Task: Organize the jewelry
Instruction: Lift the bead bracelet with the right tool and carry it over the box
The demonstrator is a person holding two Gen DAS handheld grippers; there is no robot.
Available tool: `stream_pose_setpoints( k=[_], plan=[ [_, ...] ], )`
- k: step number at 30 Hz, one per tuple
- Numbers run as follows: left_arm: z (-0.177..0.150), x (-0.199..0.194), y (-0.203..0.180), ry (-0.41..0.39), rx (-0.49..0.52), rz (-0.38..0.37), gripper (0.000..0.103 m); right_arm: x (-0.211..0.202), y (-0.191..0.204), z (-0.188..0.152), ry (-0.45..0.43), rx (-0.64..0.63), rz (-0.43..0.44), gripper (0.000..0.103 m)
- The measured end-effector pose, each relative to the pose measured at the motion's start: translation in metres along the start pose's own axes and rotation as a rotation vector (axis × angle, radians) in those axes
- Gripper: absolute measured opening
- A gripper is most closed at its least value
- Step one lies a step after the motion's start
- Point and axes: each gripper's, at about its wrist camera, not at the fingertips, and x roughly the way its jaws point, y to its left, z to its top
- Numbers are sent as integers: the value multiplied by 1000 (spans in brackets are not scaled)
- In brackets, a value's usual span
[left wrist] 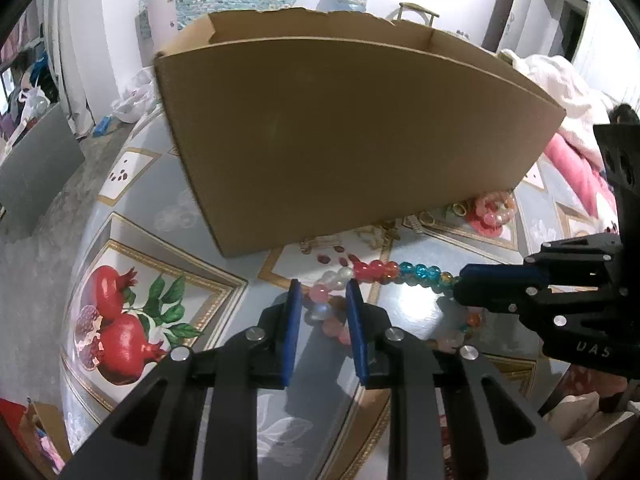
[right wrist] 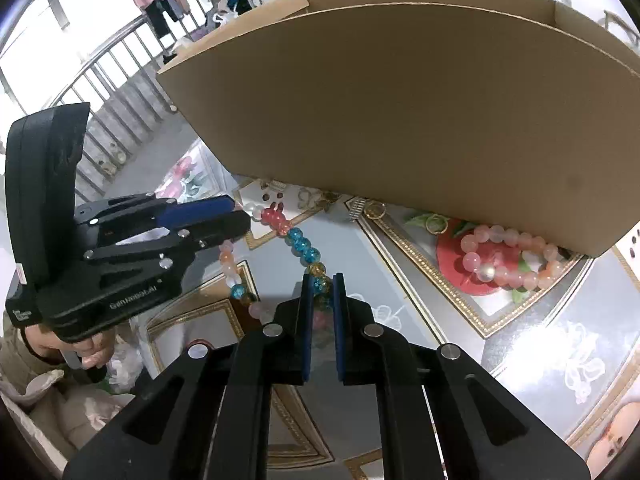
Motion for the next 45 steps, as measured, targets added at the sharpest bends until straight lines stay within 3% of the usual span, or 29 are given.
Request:
stream_pose_setpoints(
  k=[4, 8, 17, 26, 32, 35, 39, 45],
  plan=[
    [1, 0, -7, 7, 30, 28, 22, -1, -3, 0, -12, 1, 11, 7],
    [1, 1, -13, 2, 48, 57, 9, -4, -5, -2, -29, -1, 12, 7],
    [-3, -16, -19, -54, 67, 50, 9, -17, -7, -7, -83, 14, -6, 7],
    [12, -84, -31, -208, 107, 12, 9, -71, 11, -1, -186, -25, -18, 7],
    [52, -149, -26, -385, 152, -3, 9, -131, 32, 37, -324, -121, 1, 7],
    [77, -162, -24, -447, 165, -6, 9, -143, 33, 66, -358, -155, 11, 7],
    [116, -154, -11, -466, 174, 14, 9, -122, 23, 126, -306, -154, 43, 7],
    [162, -84, 19, -307, 129, 21, 9, -42, -12, 189, -64, -78, 72, 7]
  ],
)
